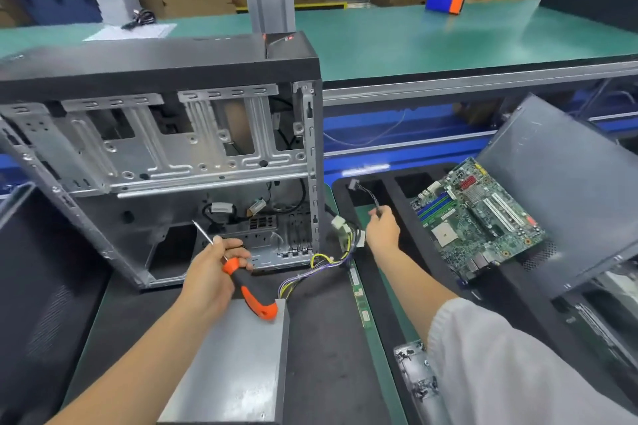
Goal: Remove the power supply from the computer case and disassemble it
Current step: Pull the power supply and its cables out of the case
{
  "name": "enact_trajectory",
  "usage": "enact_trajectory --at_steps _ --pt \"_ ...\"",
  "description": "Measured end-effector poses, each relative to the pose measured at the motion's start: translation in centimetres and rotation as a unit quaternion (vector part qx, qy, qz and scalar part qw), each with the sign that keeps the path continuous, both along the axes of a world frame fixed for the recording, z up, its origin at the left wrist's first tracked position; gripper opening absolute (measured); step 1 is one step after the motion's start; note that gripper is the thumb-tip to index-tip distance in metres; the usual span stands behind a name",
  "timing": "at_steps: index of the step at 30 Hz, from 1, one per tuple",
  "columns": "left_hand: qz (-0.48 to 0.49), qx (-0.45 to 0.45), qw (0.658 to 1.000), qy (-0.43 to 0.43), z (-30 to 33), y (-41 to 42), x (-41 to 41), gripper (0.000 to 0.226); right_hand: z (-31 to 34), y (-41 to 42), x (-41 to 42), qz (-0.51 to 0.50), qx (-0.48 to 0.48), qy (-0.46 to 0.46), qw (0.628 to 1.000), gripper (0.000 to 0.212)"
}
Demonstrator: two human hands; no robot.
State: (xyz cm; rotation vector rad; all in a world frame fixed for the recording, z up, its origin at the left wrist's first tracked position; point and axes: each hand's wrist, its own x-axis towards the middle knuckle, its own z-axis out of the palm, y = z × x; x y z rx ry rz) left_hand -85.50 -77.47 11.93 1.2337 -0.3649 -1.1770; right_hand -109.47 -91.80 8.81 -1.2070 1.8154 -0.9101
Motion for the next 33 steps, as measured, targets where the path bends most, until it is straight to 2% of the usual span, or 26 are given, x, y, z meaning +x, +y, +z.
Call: enact_trajectory --at_steps 3,5,8,9,11,13,15,19,23,27,29,31,33 --pt "0.009 0.01 1.0 -0.011 0.6 0.2 1.2 0.039 -0.6 1.4 -0.7 0.022 0.05 -0.002 0.998 0.034" --pt "-0.001 0.022 0.998 -0.055 1.1 0.4 2.5 0.038 -0.6 2.2 -0.8 0.089 0.07 -0.005 0.994 0.044" --pt "-0.04 0.039 0.984 -0.17 1.7 1.1 4.3 0.039 -0.5 3.4 -0.1 0.163 0.087 -0.115 0.976 0.047" --pt "-0.044 0.043 0.982 -0.181 1.8 1.4 4.7 0.04 -0.4 3.7 0.1 0.153 0.088 -0.162 0.971 0.045" --pt "-0.047 0.054 0.979 -0.191 1.9 1.7 5.2 0.044 -0.4 4.4 0.5 0.105 0.076 -0.245 0.961 0.029" --pt "-0.079 0.089 0.958 -0.262 1.7 1.9 5.4 0.05 -1.0 5.2 1.1 0.053 0.056 -0.308 0.948 0.024" --pt "-0.124 0.12 0.934 -0.314 1.2 2.3 5.7 0.047 -1.5 6.2 1.7 0.019 0.025 -0.304 0.952 0.022" --pt "-0.153 0.157 0.915 -0.339 0.2 3.7 6.6 0.034 -1.2 7.7 2.2 0.027 0.027 -0.3 0.953 0.009" --pt "-0.146 0.178 0.882 -0.412 0.5 4.8 6.8 0.035 -2.0 8.4 2.8 -0.03 0.036 -0.218 0.975 0.013" --pt "-0.128 0.198 0.859 -0.454 0.2 7.0 7.7 0.038 -2.7 9.3 4.9 0.001 -0.006 -0.074 0.997 0.017" --pt "-0.117 0.209 0.863 -0.445 0.0 8.0 8.2 0.037 -2.8 9.2 5.7 0.044 0.006 0.041 0.998 0.025" --pt "-0.1 0.208 0.875 -0.425 0.1 8.5 8.2 0.033 -3.0 8.9 6.0 0.088 0.026 0.177 0.98 0.031" --pt "-0.092 0.168 0.913 -0.359 0.3 8.7 7.7 0.032 -2.7 8.8 6.0 0.109 0.027 0.269 0.957 0.034"
